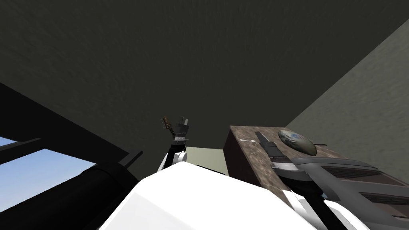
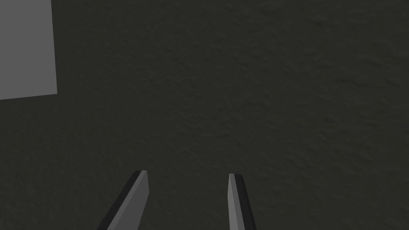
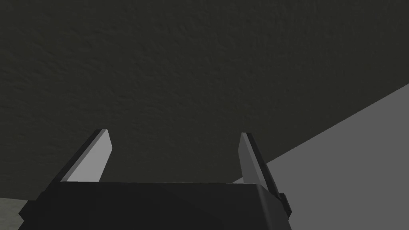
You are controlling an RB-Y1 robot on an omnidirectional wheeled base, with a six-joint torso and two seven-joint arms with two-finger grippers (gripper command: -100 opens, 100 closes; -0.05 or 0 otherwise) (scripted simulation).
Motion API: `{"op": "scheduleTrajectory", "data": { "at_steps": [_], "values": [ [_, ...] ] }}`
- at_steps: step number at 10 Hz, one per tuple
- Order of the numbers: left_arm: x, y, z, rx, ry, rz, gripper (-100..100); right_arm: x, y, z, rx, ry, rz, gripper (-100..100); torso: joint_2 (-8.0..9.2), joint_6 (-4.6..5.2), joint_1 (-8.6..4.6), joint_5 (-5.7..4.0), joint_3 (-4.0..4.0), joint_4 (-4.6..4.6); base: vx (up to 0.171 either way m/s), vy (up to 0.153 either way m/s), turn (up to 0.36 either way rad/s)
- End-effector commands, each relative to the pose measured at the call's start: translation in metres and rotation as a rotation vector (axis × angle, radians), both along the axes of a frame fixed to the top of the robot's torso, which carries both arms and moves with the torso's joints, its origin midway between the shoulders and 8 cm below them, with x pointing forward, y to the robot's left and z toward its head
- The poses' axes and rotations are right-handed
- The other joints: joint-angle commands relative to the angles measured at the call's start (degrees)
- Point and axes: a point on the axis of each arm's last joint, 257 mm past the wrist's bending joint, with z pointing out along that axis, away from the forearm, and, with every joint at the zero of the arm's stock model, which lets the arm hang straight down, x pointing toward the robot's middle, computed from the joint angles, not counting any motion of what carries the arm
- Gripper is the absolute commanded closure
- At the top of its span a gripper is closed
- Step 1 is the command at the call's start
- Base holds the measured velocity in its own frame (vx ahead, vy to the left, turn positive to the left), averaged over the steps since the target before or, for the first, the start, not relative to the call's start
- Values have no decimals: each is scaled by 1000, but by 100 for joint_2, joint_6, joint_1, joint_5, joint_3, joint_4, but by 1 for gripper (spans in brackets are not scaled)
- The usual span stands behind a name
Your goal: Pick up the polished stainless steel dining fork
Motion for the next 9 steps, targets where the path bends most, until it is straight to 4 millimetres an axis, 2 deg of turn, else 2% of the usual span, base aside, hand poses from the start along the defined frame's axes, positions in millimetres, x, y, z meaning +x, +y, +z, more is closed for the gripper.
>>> {"op": "scheduleTrajectory", "data": {
  "at_steps": [1, 4, 5, 6, 7, 8, 9],
  "values": [
    [0, 0, 0, 0, 0, 0, 0, 0, -1, -4, -44, 14, 6, -100, 0, 0, 0, 0, 0, 0, -10, -3, 47],
    [0, 0, 0, 0, 0, 0, 0, 4, -17, -22, -170, 61, 0, -100, -1, 2, 2, 0, 0, 0, -11, 1, 74],
    [0, 0, 0, 0, 0, 0, 0, 4, -16, -21, -188, 64, 10, -100, -1, 0, 2, 0, -1, 0, -11, -1, 55],
    [0, 0, 0, 0, 0, 0, 0, 6, -25, -31, -246, 87, 3, -100, -1, 2, 2, 0, -1, 0, -10, 1, 118],
    [0, 0, 0, 0, 0, 0, 0, 6, -24, -31, -264, 90, 13, -100, -2, 0, 2, 0, -1, 0, -8, -2, 56],
    [0, 0, 0, 0, 0, 0, 0, 7, -33, -40, -322, 113, 7, -100, -2, 2, 2, 0, -1, 0, -8, 3, 113],
    [0, 0, 0, 0, 0, 0, 0, 8, -32, -40, -342, 115, 18, -100, -3, 0, 2, 0, -1, 0, -6, 0, 51]
  ]
}}
